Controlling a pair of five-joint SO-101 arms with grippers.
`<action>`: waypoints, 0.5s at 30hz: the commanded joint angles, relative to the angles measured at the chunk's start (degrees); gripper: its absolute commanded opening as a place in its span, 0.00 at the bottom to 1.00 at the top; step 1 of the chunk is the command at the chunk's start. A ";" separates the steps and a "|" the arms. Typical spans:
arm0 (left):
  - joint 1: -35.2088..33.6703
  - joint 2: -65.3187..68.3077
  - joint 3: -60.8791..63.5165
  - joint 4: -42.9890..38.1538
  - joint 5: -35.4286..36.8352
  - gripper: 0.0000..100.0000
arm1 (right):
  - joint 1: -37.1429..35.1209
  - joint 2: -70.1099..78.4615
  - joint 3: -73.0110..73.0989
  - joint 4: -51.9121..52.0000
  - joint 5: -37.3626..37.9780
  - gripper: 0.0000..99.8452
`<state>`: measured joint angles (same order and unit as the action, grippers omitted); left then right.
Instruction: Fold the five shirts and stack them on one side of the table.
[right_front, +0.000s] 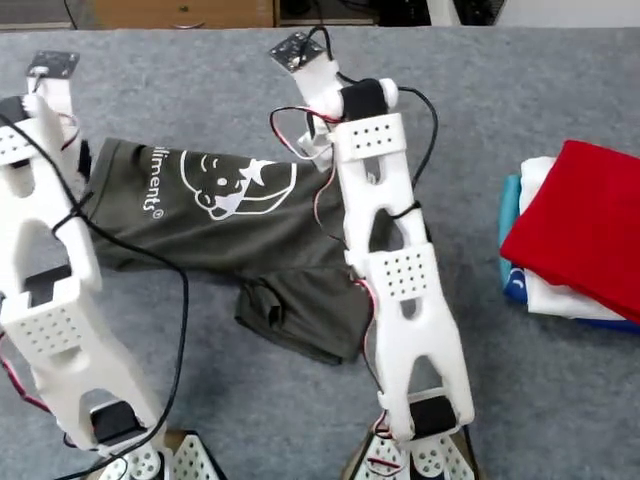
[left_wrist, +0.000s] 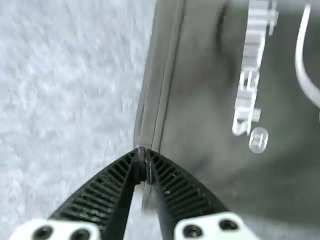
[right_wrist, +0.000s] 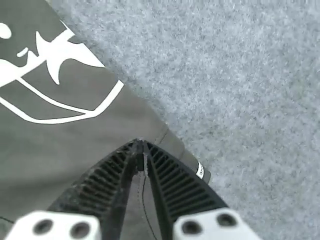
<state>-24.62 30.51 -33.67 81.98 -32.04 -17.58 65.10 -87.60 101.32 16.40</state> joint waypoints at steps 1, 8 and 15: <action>3.16 3.12 -1.23 -8.97 4.92 0.02 | 0.40 -0.04 0.40 0.53 0.35 0.00; 6.07 16.66 -9.32 -12.66 7.65 0.02 | 4.88 5.76 0.22 0.70 0.35 0.00; 3.52 28.53 -21.10 -12.22 7.56 0.02 | 7.87 8.04 0.66 0.70 0.44 0.00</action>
<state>-19.43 56.70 -49.49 70.37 -24.66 -11.60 73.01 -87.08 101.32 16.40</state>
